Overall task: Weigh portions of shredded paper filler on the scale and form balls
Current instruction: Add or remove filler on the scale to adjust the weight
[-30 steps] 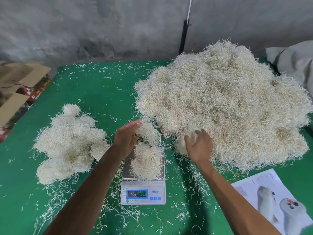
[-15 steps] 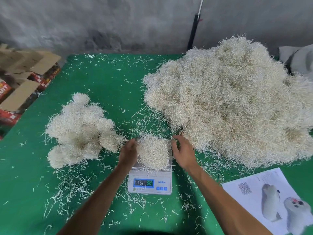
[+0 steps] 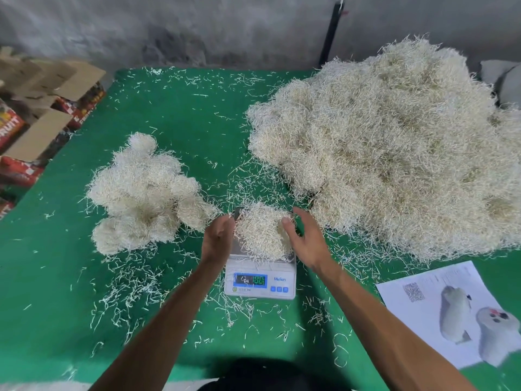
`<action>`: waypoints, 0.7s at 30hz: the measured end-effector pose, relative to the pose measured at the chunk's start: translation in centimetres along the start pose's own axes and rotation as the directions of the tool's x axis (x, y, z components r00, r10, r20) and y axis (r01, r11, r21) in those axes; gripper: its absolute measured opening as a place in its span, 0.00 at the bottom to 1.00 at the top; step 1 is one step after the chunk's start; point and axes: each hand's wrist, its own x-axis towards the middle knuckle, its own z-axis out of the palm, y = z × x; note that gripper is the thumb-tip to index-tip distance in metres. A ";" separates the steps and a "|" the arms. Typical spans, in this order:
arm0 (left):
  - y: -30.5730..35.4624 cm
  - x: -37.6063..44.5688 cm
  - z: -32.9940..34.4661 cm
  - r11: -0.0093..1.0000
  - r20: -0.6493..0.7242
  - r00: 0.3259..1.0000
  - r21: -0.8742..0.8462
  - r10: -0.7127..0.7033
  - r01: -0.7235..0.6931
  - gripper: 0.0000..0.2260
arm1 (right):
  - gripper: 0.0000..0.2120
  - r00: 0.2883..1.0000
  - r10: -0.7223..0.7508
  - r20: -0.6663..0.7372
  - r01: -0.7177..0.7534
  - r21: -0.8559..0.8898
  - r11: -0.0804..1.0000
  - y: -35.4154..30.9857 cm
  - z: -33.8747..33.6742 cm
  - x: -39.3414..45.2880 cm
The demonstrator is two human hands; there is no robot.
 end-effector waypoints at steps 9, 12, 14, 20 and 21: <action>0.0 -0.5 -1.0 0.998 -0.018 0.998 -0.009 -0.056 0.056 0.24 | 0.50 1.000 0.008 -0.016 -0.007 0.027 1.000 -0.2 0.8 -0.2; 0.0 -0.4 -1.3 0.998 -0.008 0.998 -0.012 -0.063 0.063 0.24 | 0.50 0.999 0.028 -0.026 -0.027 0.048 0.998 -0.3 1.1 -0.1; -0.2 -0.3 -1.4 0.996 -0.013 0.996 -0.015 -0.090 0.090 0.20 | 0.49 0.998 0.037 -0.040 -0.035 0.052 0.998 -0.2 1.2 0.0; -0.2 -0.9 -1.7 0.993 -0.020 0.993 0.004 -0.117 0.117 0.17 | 0.51 0.974 -0.011 -0.224 -0.033 -0.192 0.981 -1.4 2.2 1.3; -0.4 -0.9 -1.7 0.992 -0.025 0.992 0.000 -0.123 0.123 0.19 | 0.52 0.975 -0.023 -0.222 -0.035 -0.255 0.966 -1.9 2.7 1.7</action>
